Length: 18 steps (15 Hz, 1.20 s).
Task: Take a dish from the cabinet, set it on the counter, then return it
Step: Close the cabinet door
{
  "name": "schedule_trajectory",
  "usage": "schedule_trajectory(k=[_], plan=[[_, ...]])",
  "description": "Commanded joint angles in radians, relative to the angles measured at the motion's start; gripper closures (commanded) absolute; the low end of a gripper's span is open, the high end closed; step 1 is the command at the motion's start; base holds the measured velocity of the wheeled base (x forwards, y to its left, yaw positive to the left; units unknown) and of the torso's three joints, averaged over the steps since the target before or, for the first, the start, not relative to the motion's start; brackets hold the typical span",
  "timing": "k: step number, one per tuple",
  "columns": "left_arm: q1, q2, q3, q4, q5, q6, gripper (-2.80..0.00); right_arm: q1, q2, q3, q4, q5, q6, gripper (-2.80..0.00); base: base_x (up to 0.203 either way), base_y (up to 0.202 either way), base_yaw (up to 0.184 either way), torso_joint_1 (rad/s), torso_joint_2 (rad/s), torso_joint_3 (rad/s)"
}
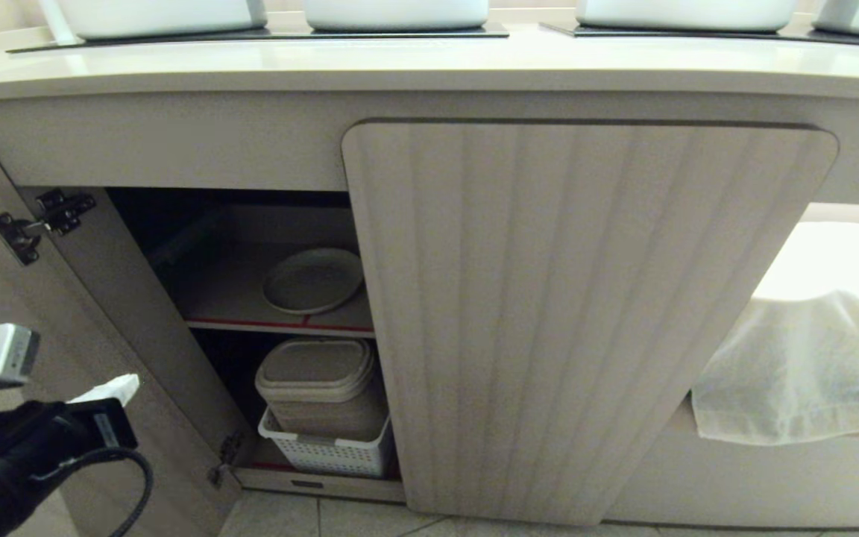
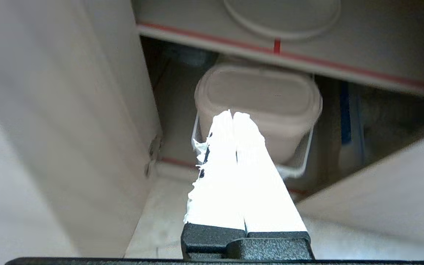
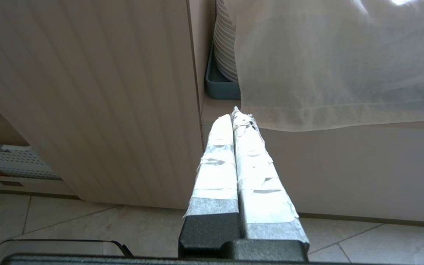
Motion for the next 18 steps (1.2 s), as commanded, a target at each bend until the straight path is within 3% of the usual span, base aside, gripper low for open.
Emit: schedule_trajectory(k=[1, 9, 15, 18], plan=[[0.003, -0.108, 0.013, 0.044, -0.001, 0.002, 0.00, 0.000, 0.002, 0.000, -0.001, 0.000, 0.000, 0.00, 0.000, 0.000, 0.000, 0.000, 0.00, 0.000], [-0.035, -0.380, 0.107, 0.220, -0.008, 0.007, 0.00, 0.000, 0.000, 0.000, -0.001, 0.000, 0.000, 0.00, 0.000, 0.000, 0.000, 0.000, 0.00, 0.000], [-0.047, -0.760, 0.113, 0.554, -0.044, 0.032, 0.00, 0.000, 0.001, 0.000, -0.001, 0.000, 0.000, 0.00, 0.000, 0.000, 0.000, 0.000, 0.00, 0.000], [-0.014, -0.895, 0.113, 0.690, -0.082, 0.092, 0.00, 0.000, 0.002, 0.000, -0.001, 0.000, 0.000, 0.00, 0.000, 0.000, 0.000, 0.000, 0.00, 0.000]])
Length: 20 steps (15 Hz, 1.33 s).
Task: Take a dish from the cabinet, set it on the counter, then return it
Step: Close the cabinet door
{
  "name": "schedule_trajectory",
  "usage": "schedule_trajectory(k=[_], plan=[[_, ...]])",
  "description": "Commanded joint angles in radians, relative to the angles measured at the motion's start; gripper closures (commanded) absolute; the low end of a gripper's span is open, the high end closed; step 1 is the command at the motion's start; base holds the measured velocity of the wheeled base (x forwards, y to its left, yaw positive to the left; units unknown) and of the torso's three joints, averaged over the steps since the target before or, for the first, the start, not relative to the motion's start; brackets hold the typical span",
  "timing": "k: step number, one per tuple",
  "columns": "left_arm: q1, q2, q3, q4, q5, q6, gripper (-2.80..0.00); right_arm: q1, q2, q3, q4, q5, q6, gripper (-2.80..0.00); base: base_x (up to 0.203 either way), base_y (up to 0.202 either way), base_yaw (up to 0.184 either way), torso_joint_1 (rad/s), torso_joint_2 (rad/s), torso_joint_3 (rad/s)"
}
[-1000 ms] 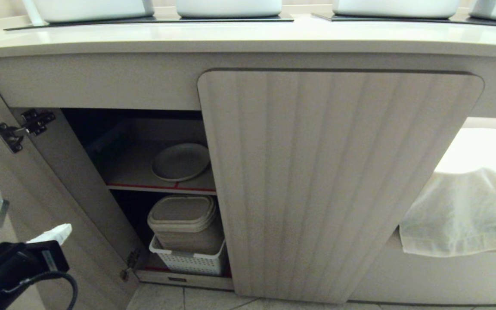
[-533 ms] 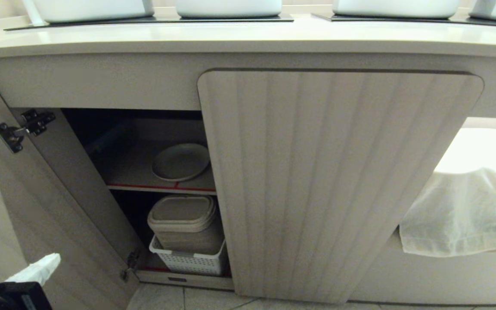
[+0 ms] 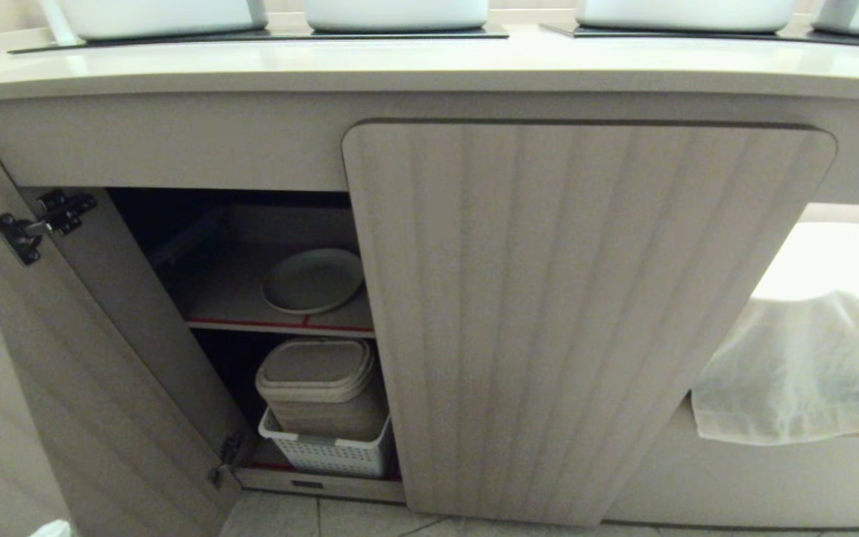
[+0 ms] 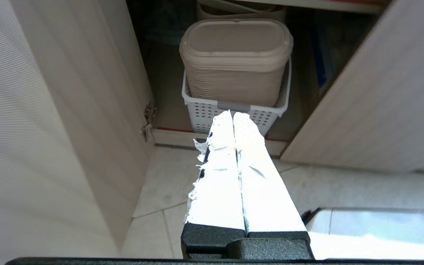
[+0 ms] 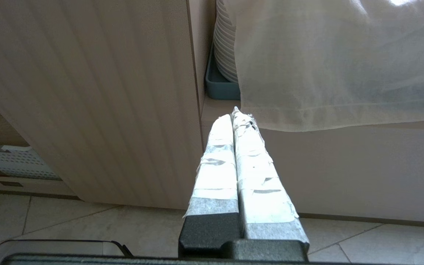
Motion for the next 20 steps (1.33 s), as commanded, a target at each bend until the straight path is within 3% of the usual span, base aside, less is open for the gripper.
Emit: schedule_trajectory(k=[1, 4, 10, 20], plan=[[0.028, -0.149, 0.000, 0.056, -0.027, 0.028, 0.00, 0.000, 0.000, 0.000, -0.001, 0.000, 0.000, 0.00, 0.000, 0.000, 0.000, 0.000, 0.00, 0.000], [0.059, -0.226, 0.000, 0.124, -0.051, 0.106, 0.00, 0.000, 0.000, 0.000, -0.001, 0.000, 0.000, 0.00, 0.000, 0.000, 0.000, 0.000, 0.00, 0.000], [0.010, -0.475, 0.000, 0.201, -0.018, 0.126, 0.00, 0.000, 0.000, 0.000, -0.001, 0.000, 0.000, 0.00, 0.000, 0.000, 0.000, 0.000, 0.00, 0.000], [0.006, -0.485, 0.000, 0.212, -0.013, 0.127, 0.00, 0.000, 0.002, 0.000, -0.001, 0.000, 0.000, 0.00, 0.000, 0.000, 0.000, 0.000, 0.00, 0.000]])
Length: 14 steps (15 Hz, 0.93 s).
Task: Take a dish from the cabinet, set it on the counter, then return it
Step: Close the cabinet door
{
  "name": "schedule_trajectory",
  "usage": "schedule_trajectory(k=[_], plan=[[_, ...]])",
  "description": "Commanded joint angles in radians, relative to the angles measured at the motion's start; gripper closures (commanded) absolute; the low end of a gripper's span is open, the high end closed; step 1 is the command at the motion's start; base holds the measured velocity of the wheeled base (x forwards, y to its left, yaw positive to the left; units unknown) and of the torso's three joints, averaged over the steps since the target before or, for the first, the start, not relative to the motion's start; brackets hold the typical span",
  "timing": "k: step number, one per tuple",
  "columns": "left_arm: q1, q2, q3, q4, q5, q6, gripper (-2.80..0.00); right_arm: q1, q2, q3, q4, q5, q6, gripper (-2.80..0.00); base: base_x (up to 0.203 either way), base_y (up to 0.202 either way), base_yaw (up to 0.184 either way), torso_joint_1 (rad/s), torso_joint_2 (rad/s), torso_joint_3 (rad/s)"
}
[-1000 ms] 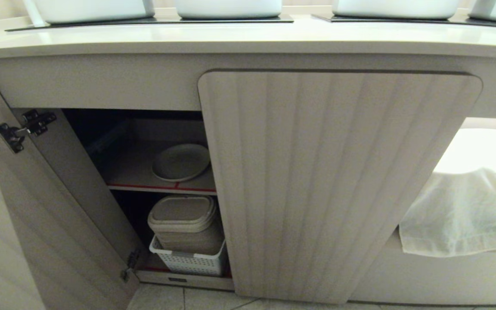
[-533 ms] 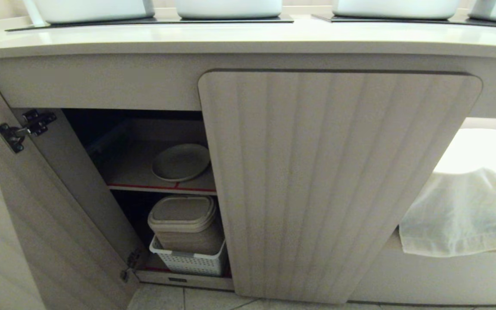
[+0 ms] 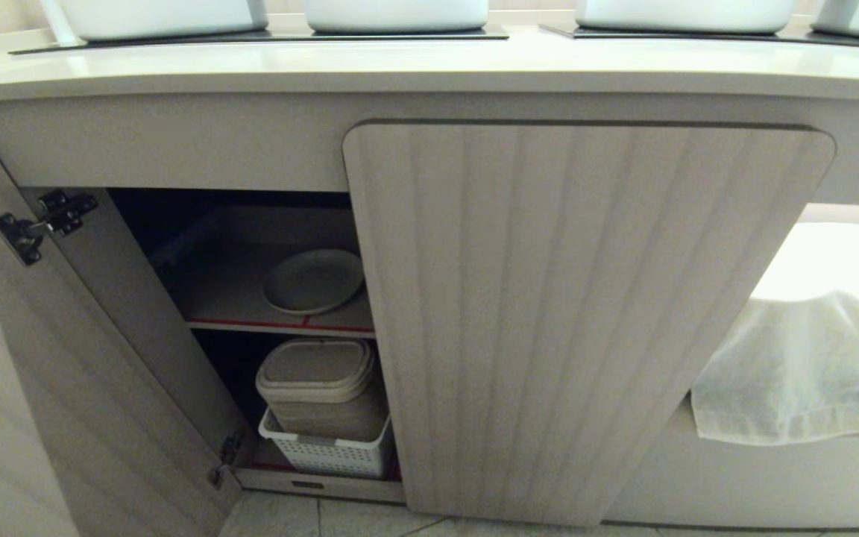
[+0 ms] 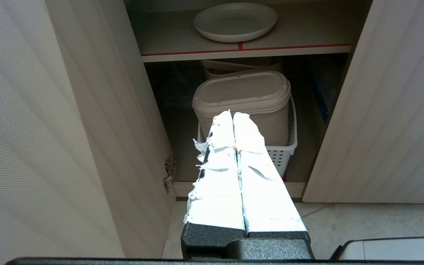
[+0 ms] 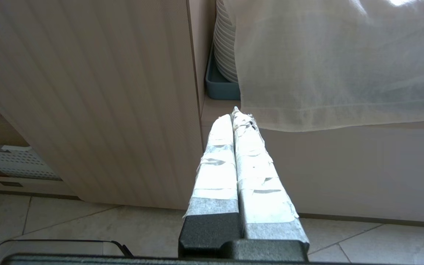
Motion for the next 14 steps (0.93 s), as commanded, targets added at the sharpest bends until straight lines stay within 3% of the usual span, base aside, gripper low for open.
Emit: schedule_trajectory(k=[1, 14], plan=[[0.000, 0.001, 0.000, 0.000, 0.000, 0.000, 0.00, 0.000, 0.002, 0.000, -0.001, 0.000, 0.000, 0.00, 0.000, 0.000, 0.000, 0.000, 0.00, 0.000], [0.000, 0.001, 0.000, 0.000, -0.003, -0.005, 0.00, 0.000, 0.002, 0.000, -0.001, 0.000, 0.000, 0.00, 0.000, 0.000, 0.000, 0.000, 0.00, 0.000]])
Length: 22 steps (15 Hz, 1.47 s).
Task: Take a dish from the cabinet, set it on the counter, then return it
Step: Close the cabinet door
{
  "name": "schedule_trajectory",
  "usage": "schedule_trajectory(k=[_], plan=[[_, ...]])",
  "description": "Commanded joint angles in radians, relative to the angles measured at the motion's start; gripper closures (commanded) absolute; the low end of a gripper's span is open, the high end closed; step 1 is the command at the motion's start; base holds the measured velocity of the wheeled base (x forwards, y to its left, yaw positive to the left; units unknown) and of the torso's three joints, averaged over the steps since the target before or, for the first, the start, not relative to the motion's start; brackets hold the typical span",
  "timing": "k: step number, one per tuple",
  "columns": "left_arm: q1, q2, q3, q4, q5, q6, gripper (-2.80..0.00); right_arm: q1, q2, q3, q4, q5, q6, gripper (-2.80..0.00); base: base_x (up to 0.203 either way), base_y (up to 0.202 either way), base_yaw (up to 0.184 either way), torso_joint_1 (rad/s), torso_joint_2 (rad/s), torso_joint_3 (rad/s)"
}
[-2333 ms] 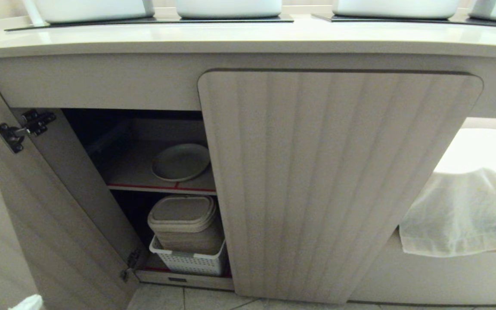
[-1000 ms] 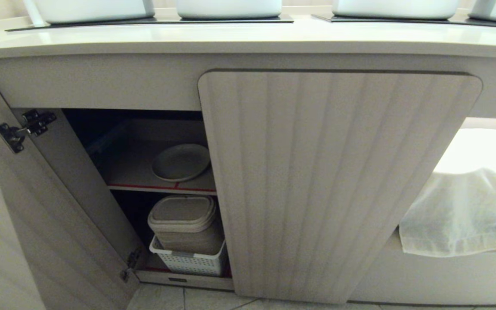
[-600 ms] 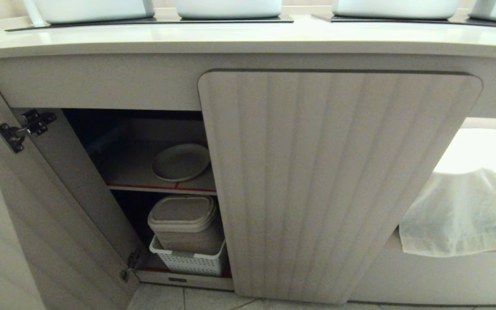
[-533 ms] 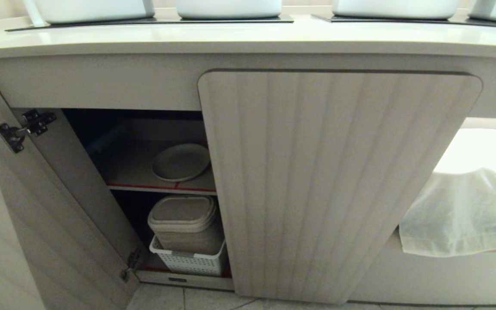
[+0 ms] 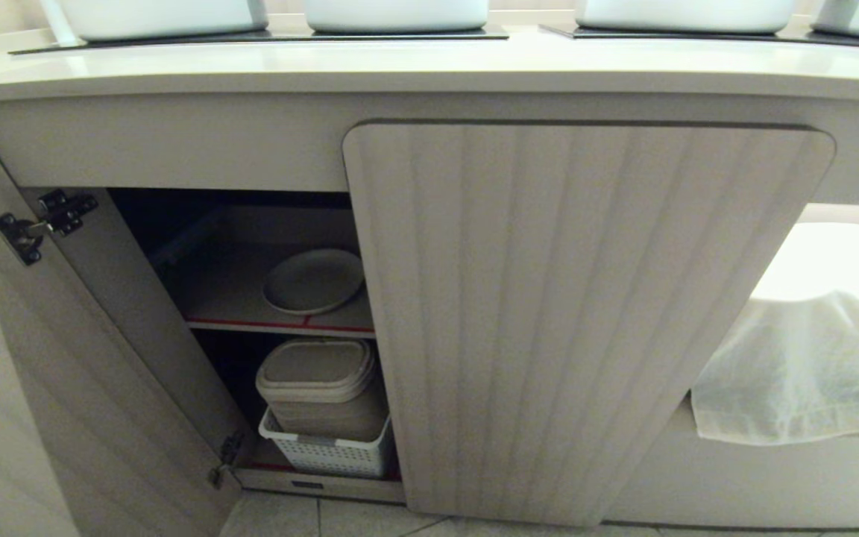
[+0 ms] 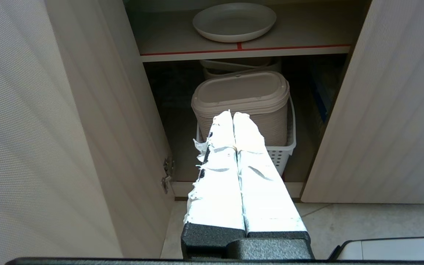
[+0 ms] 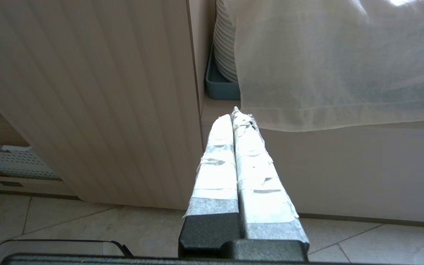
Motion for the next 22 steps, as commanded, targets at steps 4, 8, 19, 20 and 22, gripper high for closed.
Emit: schedule_trajectory(k=[4, 8, 19, 20, 22], plan=[[0.000, 0.002, 0.000, 0.000, 0.001, 0.001, 0.00, 0.000, 0.000, 0.000, 0.000, 0.000, 0.000, 0.00, 0.000, 0.000, 0.000, 0.000, 0.00, 0.000], [0.000, 0.002, 0.000, 0.000, 0.005, -0.002, 0.00, 0.000, 0.000, 0.000, 0.000, 0.000, 0.000, 0.00, 0.000, 0.000, 0.000, 0.000, 0.00, 0.000], [0.000, 0.002, 0.000, 0.000, 0.005, -0.004, 0.00, 0.000, 0.000, 0.000, 0.000, 0.000, 0.000, 0.00, 0.000, 0.000, 0.000, 0.000, 0.00, 0.000], [0.000, 0.002, 0.000, 0.000, 0.005, -0.004, 0.00, 0.000, 0.000, 0.000, 0.000, 0.000, 0.000, 0.00, 0.000, 0.000, 0.000, 0.000, 0.00, 0.000], [0.000, 0.002, 0.000, 0.000, 0.006, -0.004, 0.00, 0.000, 0.001, 0.000, 0.000, 0.000, 0.000, 0.00, 0.000, 0.000, 0.000, 0.000, 0.00, 0.000]])
